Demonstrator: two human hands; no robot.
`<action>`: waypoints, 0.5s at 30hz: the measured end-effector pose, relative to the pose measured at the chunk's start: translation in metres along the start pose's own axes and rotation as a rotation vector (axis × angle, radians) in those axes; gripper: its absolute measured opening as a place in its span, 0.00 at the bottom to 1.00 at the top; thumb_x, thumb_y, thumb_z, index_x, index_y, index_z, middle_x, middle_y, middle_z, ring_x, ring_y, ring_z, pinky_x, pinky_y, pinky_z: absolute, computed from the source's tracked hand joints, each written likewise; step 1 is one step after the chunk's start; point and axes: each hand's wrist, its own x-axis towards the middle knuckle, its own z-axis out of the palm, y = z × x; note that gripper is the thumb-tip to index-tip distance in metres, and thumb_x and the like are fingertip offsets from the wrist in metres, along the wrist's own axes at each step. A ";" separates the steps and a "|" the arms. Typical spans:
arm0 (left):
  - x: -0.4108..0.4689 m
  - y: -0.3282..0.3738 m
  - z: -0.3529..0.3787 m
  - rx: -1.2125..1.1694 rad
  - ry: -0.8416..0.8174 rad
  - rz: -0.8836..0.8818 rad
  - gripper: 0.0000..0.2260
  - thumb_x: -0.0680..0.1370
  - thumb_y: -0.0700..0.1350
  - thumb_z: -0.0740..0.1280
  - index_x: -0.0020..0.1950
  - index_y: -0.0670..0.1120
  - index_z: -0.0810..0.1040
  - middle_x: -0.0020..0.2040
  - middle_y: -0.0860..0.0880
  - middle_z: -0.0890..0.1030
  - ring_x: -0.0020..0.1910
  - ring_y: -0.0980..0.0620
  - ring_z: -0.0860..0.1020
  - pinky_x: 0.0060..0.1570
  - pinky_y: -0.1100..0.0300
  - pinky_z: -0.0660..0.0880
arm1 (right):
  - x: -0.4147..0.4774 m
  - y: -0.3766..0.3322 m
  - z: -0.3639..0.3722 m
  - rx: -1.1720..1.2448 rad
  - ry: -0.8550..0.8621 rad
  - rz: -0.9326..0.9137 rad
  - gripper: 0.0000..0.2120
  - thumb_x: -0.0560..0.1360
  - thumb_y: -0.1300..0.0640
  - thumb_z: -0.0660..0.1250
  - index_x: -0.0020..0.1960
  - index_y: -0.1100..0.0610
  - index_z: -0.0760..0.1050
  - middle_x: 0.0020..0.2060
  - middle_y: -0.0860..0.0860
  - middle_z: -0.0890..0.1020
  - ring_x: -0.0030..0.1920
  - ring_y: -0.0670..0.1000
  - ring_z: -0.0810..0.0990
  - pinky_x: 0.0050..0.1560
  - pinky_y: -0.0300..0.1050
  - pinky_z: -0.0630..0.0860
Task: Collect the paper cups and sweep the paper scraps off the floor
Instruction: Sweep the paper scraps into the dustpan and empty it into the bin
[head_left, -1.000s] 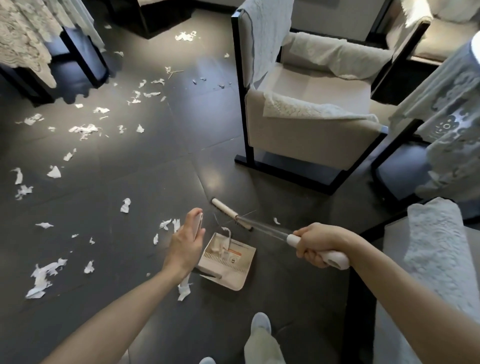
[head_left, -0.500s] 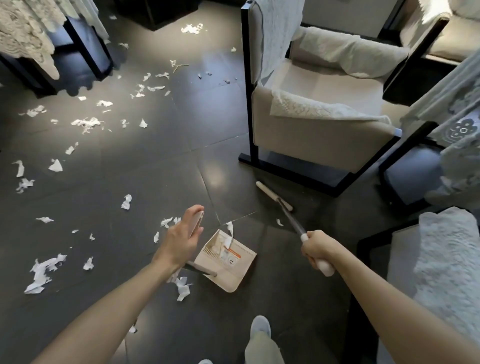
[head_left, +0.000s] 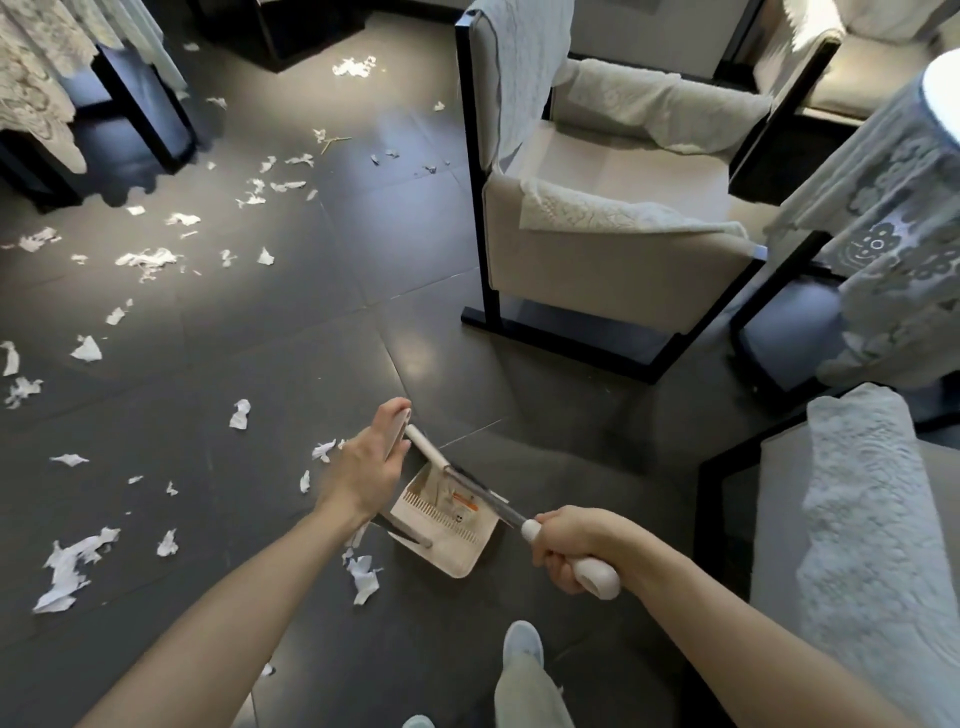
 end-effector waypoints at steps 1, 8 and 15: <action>-0.004 -0.001 -0.002 -0.018 0.015 -0.012 0.18 0.79 0.41 0.63 0.68 0.50 0.66 0.53 0.41 0.80 0.51 0.39 0.78 0.51 0.47 0.73 | -0.009 -0.002 0.003 0.044 -0.029 0.000 0.17 0.74 0.67 0.58 0.62 0.57 0.72 0.26 0.52 0.73 0.21 0.44 0.69 0.24 0.35 0.68; -0.061 -0.017 -0.026 -0.039 0.033 -0.005 0.17 0.79 0.40 0.63 0.66 0.50 0.66 0.49 0.41 0.80 0.47 0.40 0.79 0.47 0.50 0.73 | -0.085 0.003 0.009 0.271 -0.172 -0.024 0.18 0.77 0.68 0.55 0.66 0.60 0.66 0.19 0.50 0.69 0.17 0.42 0.66 0.14 0.32 0.63; -0.161 -0.029 -0.044 -0.081 0.135 -0.056 0.18 0.78 0.40 0.64 0.65 0.54 0.66 0.54 0.47 0.81 0.50 0.44 0.79 0.48 0.57 0.72 | -0.086 0.000 0.048 -0.116 -0.006 -0.175 0.18 0.75 0.67 0.57 0.64 0.61 0.71 0.20 0.51 0.71 0.19 0.45 0.68 0.18 0.34 0.65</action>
